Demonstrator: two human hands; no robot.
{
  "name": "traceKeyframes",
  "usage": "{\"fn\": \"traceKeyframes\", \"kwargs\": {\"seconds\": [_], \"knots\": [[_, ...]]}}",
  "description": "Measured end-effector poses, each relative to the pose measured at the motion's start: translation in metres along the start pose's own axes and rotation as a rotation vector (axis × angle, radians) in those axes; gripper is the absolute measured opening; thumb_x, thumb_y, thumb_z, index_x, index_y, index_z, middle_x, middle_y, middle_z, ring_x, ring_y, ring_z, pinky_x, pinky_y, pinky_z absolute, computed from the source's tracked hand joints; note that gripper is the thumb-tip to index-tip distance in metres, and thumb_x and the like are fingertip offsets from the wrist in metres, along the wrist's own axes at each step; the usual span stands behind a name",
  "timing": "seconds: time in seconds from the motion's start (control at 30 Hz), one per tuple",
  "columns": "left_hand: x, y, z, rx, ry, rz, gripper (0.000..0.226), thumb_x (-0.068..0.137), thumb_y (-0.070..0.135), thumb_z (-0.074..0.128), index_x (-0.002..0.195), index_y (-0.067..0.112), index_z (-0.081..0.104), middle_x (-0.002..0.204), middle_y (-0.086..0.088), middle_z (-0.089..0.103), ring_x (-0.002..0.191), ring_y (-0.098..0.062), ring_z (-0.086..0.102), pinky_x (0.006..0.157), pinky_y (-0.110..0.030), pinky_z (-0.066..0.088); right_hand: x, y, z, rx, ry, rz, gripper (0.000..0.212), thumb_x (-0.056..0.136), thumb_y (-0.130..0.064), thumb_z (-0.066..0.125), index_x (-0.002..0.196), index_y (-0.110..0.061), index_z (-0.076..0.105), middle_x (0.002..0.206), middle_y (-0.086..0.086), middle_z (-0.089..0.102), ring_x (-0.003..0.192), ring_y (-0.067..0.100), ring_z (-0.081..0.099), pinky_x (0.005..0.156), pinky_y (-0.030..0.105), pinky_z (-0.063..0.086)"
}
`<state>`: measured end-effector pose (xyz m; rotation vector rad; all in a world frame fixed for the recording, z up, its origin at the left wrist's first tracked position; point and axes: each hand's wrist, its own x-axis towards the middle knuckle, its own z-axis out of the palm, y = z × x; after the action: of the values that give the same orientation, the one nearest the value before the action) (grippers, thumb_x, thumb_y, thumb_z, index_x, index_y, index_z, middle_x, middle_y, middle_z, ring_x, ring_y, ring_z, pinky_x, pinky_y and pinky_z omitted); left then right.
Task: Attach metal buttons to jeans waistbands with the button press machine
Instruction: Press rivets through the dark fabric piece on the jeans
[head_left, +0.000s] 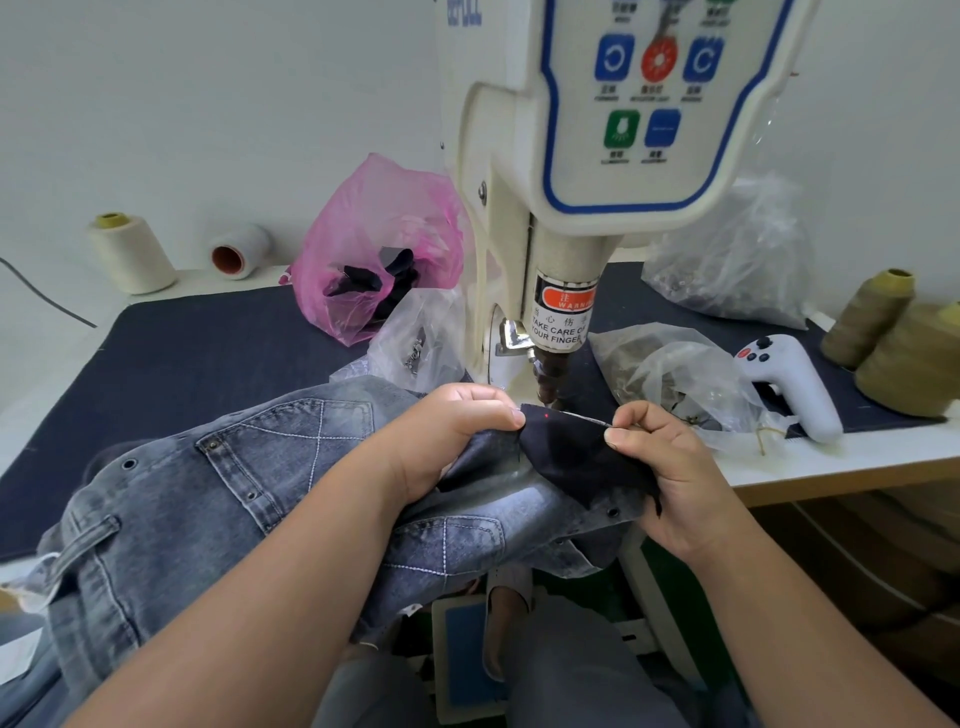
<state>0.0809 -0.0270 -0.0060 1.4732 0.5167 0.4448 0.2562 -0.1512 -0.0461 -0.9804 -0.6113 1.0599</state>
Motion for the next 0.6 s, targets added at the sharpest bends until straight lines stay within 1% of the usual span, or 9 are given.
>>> {"fn": "traceKeyframes", "kwargs": {"seconds": [0.1, 0.2, 0.4, 0.6], "knots": [[0.0009, -0.0006, 0.0003, -0.002, 0.001, 0.002, 0.043, 0.090, -0.006, 0.054, 0.055, 0.017, 0.064, 0.051, 0.007, 0.056, 0.046, 0.000, 0.051, 0.047, -0.008, 0.039, -0.0006, -0.0001, 0.0003, 0.001, -0.002, -0.007, 0.012, 0.069, -0.005, 0.064, 0.069, -0.017, 0.063, 0.070, 0.011, 0.054, 0.062, 0.018, 0.058, 0.056, 0.025, 0.053], [0.0009, -0.0009, -0.0001, 0.004, 0.005, 0.005, 0.040, 0.090, -0.006, 0.054, 0.057, 0.016, 0.064, 0.053, 0.006, 0.057, 0.049, 0.000, 0.053, 0.050, -0.009, 0.041, -0.0002, 0.0004, -0.0004, 0.002, -0.007, -0.007, 0.012, 0.070, -0.005, 0.065, 0.070, -0.018, 0.063, 0.071, 0.011, 0.054, 0.064, 0.019, 0.058, 0.057, 0.025, 0.053], [0.0011, -0.0015, -0.0005, -0.010, -0.003, 0.001, 0.039, 0.090, -0.006, 0.054, 0.059, 0.015, 0.064, 0.054, 0.005, 0.059, 0.050, 0.000, 0.055, 0.050, -0.010, 0.043, 0.0011, 0.0015, -0.0032, 0.006, -0.018, -0.002, 0.013, 0.071, -0.006, 0.065, 0.070, -0.019, 0.064, 0.071, 0.009, 0.058, 0.063, 0.017, 0.062, 0.057, 0.026, 0.054], [0.0011, -0.0017, -0.0015, -0.017, -0.009, 0.001, 0.039, 0.090, -0.006, 0.054, 0.059, 0.015, 0.064, 0.053, 0.006, 0.059, 0.046, 0.000, 0.054, 0.046, -0.009, 0.040, 0.0017, 0.0014, -0.0021, 0.005, -0.020, -0.001, 0.014, 0.070, -0.006, 0.065, 0.069, -0.020, 0.065, 0.071, 0.009, 0.059, 0.064, 0.017, 0.062, 0.057, 0.026, 0.055]]}}
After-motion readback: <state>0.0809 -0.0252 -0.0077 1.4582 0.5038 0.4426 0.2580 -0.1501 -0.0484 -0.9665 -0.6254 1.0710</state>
